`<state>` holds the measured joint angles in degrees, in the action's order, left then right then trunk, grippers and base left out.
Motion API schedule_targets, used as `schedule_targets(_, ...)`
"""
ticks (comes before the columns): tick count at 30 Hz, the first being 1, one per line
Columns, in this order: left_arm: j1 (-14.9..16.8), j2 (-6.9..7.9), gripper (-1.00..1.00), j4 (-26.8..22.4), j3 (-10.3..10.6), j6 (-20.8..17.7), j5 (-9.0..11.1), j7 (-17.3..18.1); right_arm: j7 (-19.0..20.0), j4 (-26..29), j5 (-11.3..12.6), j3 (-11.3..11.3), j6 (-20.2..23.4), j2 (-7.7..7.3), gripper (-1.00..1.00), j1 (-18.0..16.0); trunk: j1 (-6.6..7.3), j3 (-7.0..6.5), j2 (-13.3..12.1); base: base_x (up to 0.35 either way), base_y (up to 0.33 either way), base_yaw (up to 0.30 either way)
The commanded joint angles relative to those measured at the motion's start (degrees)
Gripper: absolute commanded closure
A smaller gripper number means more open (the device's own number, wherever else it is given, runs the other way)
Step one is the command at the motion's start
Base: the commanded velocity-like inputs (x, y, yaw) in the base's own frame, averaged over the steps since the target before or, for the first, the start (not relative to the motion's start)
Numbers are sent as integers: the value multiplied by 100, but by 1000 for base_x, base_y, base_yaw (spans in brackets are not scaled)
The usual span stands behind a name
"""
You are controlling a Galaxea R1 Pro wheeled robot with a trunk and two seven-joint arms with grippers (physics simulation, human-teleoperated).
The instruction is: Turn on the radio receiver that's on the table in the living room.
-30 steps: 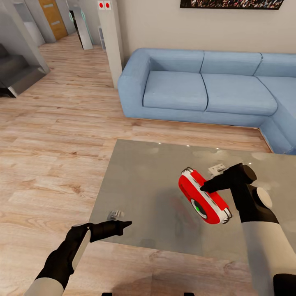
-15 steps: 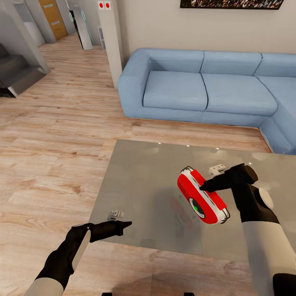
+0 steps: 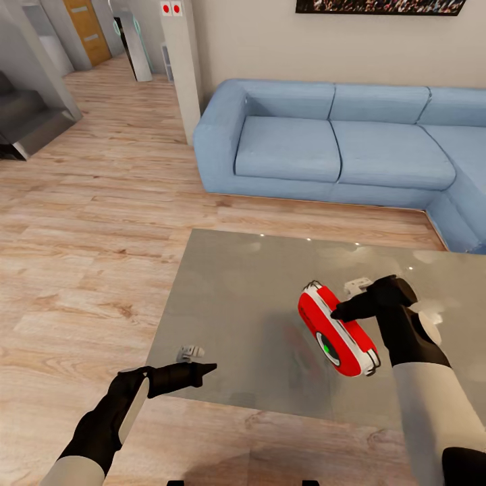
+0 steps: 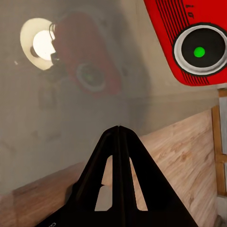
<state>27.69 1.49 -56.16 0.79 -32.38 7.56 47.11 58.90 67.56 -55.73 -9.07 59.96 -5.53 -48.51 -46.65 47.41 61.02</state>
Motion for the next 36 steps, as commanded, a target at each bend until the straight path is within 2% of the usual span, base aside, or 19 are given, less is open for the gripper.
schedule_targets(1, 0, 0, 100, 0, 0, 1, 0, 0, -33, -5, 12, -11, 4, 18, 100, -1, 0, 0, 0, 0, 0, 0)
schedule_targets(6, 0, 2, 100, 0, 0, 2, 0, 0, -253, -92, 18, -68, -132, 135, 100, -1, 0, 0, 0, 0, 0, 0)
schedule_targets(14, 0, 7, 100, 7, 0, 4, 0, 0, -347, -218, 25, -286, -389, 162, 100, -1, 0, 0, 0, 0, 0, 0)
schedule_targets(18, 0, 7, 100, 77, 0, 4, -4, 0, -479, -224, 198, -387, -446, 166, 100, -1, 0, 0, 0, 0, 0, 0)
schedule_targets(21, 0, 7, 100, 120, 0, 6, -7, 0, -644, -225, 381, -415, -479, 166, 100, -1, 0, 0, 0, 0, 0, 0)
schedule_targets(24, 0, 8, 100, 134, 0, 9, -8, 0, -772, -227, 462, -426, -608, 166, 100, -1, 0, 0, 0, 0, 0, 0)
schedule_targets(32, 0, 9, 100, 140, 0, 14, -9, 0, -841, -238, 500, -437, -773, 174, 100, -1, 0, 0, 0, 0, 0, 0)
schedule_targets(36, 0, 9, 100, 162, 0, 146, -2, 0, -844, -256, 517, -441, -783, 175, 100, -1, 0, 0, 0, 0, 0, 0)
